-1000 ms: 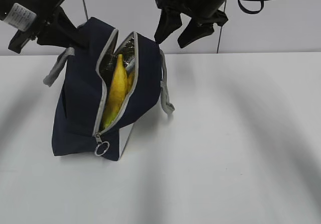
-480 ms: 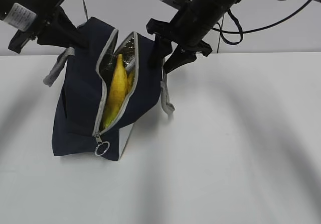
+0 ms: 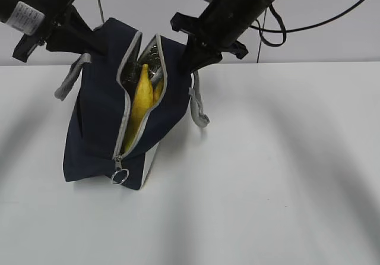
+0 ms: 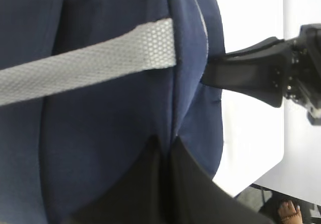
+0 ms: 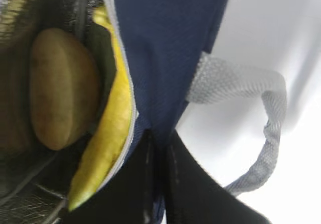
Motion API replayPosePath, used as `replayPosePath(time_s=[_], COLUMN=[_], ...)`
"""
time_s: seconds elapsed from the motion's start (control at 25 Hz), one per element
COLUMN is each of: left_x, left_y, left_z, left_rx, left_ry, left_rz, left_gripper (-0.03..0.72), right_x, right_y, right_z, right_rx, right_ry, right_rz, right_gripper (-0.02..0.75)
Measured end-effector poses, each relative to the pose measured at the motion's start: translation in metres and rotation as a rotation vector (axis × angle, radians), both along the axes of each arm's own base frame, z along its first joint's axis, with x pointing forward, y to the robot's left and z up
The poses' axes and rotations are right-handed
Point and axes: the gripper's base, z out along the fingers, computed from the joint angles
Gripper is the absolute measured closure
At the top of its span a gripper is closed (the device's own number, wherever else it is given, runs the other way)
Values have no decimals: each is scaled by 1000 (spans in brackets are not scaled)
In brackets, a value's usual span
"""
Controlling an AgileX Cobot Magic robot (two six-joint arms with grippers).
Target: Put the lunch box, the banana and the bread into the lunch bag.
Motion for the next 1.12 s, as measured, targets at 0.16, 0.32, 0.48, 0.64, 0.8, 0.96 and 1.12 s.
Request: replayPosePath(time_s=[0.16,0.32,0.48,0.64,0.8,0.96,1.12], left_x=[2,8,12,21,31,38,41], left_y=[-5,-9,-12,-14,-16,-24,-37], left_z=[5,10,15,8,-6,-20,-30], left_rx=[-83,-181,-253,-302,-341,-352,-357], left_ry=[-21,-60,-81,-78,-52,-37,-31], left_rz=[1,31,73,90,107,106,96], left_gripper=[691,691,691,691,691,691,691], right_x=[-10,-22,-29,-28,-28,-27,-26], right_y=[-5,-13,-20,-23,-24,-26,-29], right_z=[37,76,93,91,91,90,87], right_rx=[-5,-25,-70,-102,-114,-147,-188], right_ry=[-85,-190,-232,-228,-231,-241,-242], right_rz=[9,-1,-29,-37,-41,-45,-50], right_gripper=[743,744,745,745,746,746,746])
